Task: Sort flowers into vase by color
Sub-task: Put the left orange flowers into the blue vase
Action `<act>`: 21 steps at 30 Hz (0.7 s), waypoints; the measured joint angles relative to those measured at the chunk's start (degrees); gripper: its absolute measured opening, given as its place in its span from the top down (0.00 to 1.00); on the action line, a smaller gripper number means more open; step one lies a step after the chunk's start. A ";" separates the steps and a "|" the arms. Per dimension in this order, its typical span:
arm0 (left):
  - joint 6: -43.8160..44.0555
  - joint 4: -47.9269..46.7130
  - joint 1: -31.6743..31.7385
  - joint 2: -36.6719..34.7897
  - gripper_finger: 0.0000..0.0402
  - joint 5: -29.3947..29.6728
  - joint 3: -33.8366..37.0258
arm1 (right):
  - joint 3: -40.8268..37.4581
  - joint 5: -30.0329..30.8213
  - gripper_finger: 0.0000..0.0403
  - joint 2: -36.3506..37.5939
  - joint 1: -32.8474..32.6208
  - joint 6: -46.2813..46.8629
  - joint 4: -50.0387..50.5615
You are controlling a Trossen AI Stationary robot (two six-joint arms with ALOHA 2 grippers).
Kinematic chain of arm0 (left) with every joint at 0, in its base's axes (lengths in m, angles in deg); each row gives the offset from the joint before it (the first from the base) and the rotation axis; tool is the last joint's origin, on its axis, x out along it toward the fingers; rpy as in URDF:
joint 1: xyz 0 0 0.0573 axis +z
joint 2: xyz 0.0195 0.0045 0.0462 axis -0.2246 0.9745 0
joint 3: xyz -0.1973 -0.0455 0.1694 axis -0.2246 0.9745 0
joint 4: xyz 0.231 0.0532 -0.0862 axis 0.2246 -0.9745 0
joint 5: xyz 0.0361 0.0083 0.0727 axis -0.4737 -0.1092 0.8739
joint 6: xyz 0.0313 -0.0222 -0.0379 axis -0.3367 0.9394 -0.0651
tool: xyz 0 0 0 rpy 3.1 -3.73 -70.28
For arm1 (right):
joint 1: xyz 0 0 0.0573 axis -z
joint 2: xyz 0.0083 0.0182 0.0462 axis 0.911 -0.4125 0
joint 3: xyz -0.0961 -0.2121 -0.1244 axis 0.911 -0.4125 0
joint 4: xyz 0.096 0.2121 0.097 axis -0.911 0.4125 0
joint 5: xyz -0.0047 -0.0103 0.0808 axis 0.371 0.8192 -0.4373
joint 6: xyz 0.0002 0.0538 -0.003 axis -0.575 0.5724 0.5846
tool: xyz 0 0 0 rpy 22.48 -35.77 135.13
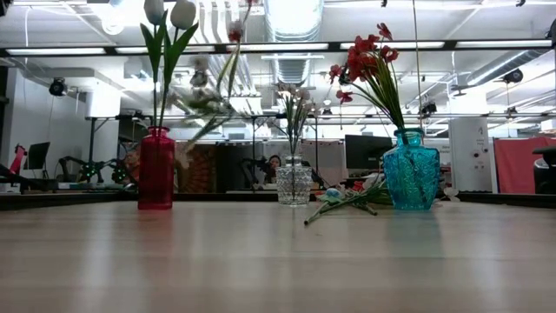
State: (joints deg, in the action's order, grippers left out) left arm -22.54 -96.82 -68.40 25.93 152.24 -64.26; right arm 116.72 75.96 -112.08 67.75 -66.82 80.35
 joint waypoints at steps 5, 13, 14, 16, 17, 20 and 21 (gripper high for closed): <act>0.39 1.49 0.00 4.12 0.28 0.57 0.00 | 3.80 -3.68 0.96 -0.50 -0.40 0.26 4.33; 5.83 1.62 0.09 9.04 0.28 1.37 0.11 | 4.55 -4.94 0.96 -0.42 -1.89 0.45 4.44; 6.47 1.65 0.09 9.86 0.28 1.37 0.13 | 4.54 -5.79 0.96 -0.25 -1.92 0.46 4.55; 7.20 2.04 0.13 11.28 0.28 1.37 0.15 | 4.50 -6.59 0.96 0.08 -2.29 0.67 4.56; 7.60 2.08 0.18 12.03 0.28 1.39 0.11 | 4.49 -6.70 0.96 0.44 -2.39 0.67 4.53; 8.14 2.40 0.19 13.69 0.28 1.52 -0.30 | 4.51 -7.45 0.96 1.61 -2.80 0.59 4.06; 8.30 2.41 0.17 14.06 0.28 1.63 -0.59 | 4.51 -7.45 0.96 2.07 -3.00 0.59 4.20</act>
State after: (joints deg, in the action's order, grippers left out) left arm -14.24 -94.41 -68.22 39.99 153.87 -64.85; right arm 121.23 68.50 -110.01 64.75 -66.23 84.56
